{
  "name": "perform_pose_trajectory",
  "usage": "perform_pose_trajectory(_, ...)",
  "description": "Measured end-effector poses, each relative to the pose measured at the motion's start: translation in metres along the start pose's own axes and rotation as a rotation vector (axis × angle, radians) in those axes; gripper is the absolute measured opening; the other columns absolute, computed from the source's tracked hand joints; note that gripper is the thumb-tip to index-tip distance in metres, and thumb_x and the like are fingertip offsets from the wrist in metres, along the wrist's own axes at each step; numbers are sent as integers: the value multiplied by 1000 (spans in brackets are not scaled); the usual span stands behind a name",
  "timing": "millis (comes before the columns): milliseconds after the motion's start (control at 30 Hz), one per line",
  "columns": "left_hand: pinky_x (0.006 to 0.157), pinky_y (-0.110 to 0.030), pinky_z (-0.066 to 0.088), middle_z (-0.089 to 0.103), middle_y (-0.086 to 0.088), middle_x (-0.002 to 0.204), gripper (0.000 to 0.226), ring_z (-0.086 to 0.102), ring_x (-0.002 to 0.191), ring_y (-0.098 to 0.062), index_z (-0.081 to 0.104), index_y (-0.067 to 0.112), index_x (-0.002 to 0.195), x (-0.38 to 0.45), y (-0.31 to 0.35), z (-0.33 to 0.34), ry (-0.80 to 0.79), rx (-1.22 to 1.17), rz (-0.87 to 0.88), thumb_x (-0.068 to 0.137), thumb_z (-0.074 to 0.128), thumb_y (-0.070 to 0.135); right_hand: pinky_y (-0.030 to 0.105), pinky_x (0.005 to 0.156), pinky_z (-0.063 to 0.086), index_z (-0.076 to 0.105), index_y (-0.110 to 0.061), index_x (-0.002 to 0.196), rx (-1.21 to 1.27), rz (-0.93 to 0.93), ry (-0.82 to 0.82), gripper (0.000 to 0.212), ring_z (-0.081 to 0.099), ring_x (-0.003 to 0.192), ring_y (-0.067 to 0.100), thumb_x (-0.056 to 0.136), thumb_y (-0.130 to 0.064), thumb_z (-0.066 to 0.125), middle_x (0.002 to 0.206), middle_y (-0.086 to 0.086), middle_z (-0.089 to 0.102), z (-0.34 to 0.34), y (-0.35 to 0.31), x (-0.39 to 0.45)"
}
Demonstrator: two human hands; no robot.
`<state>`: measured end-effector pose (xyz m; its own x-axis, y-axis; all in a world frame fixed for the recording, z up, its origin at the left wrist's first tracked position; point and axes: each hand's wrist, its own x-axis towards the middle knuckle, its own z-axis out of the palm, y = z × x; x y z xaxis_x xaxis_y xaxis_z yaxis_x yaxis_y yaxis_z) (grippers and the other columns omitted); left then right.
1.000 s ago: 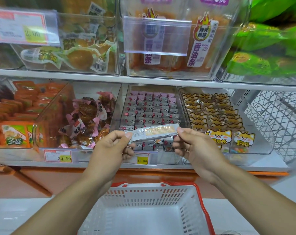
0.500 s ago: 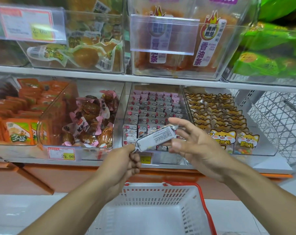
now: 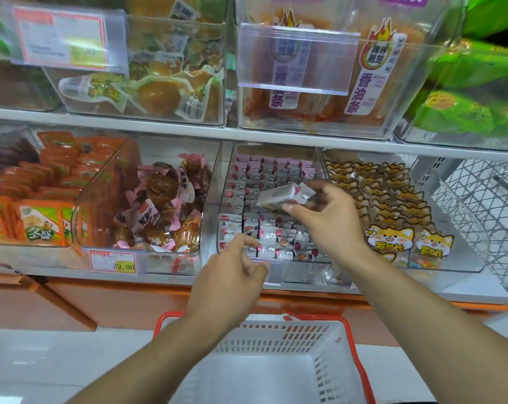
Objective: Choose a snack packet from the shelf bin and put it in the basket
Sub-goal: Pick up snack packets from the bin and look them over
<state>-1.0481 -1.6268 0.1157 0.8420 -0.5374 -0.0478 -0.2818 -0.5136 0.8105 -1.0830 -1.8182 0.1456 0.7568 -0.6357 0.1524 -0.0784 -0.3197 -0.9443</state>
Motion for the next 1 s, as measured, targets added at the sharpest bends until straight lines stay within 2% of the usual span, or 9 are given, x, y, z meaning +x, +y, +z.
perform_pose_trajectory(100,77,-39,57,65,18,74,37,63,72,-2,46,46,125,-1,-1,-2,6,167,19,93,63,49,17,61,51,63,-39,106,-151,-107,-5,34,61,69,0,81,-29,84,79,-8,64,15,-1,7)
perform_pose_trajectory(233,75,-35,56,65,13,70,32,62,72,-2,48,45,121,0,-3,-6,15,217,8,93,63,49,12,58,45,64,-40,111,-287,-196,-44,33,61,73,0,85,-30,81,79,-13,65,23,0,12)
perform_pose_trajectory(400,75,-38,55,65,10,71,30,63,71,-8,36,43,102,7,-6,-12,84,246,-37,91,63,49,27,76,48,59,-27,134,-510,-293,-136,51,61,90,13,89,-47,73,99,-11,63,22,-2,18)
perform_pose_trajectory(533,74,-38,55,65,9,71,38,64,70,-9,29,42,100,8,-7,-12,90,264,-49,90,64,52,15,67,39,53,-24,141,-579,-285,-228,56,59,91,12,93,-51,65,99,-11,60,24,0,23)
perform_pose_trajectory(600,76,-40,55,66,8,74,39,66,74,-12,29,43,104,8,-7,-12,83,270,-47,90,64,52,18,74,46,53,-29,141,-616,-302,-281,55,60,98,12,93,-51,66,111,-11,64,26,-1,25)
perform_pose_trajectory(700,79,-43,56,67,7,77,40,66,76,-15,28,43,110,8,-7,-11,75,286,-45,91,63,51,38,93,56,53,-38,134,-657,-326,-347,48,62,115,18,90,-43,72,128,-6,67,30,-1,21)
perform_pose_trajectory(867,80,-43,56,68,7,78,46,67,78,-16,29,43,121,8,-6,-11,68,293,-34,91,63,48,42,97,52,59,-23,136,-936,-366,-483,36,61,119,24,104,-37,53,130,2,66,34,5,21)
perform_pose_trajectory(933,78,-42,57,67,9,75,56,66,76,-12,28,43,134,7,-7,-10,53,306,-14,92,66,45,41,97,52,62,-21,134,-924,-380,-490,33,62,117,24,106,-30,49,131,2,65,34,5,22)
perform_pose_trajectory(1000,80,-42,57,67,10,74,70,65,77,-10,22,46,146,6,-7,-8,20,327,4,93,66,44,40,92,57,63,-23,134,-851,-355,-403,32,69,101,19,104,-23,52,130,1,68,32,4,24)
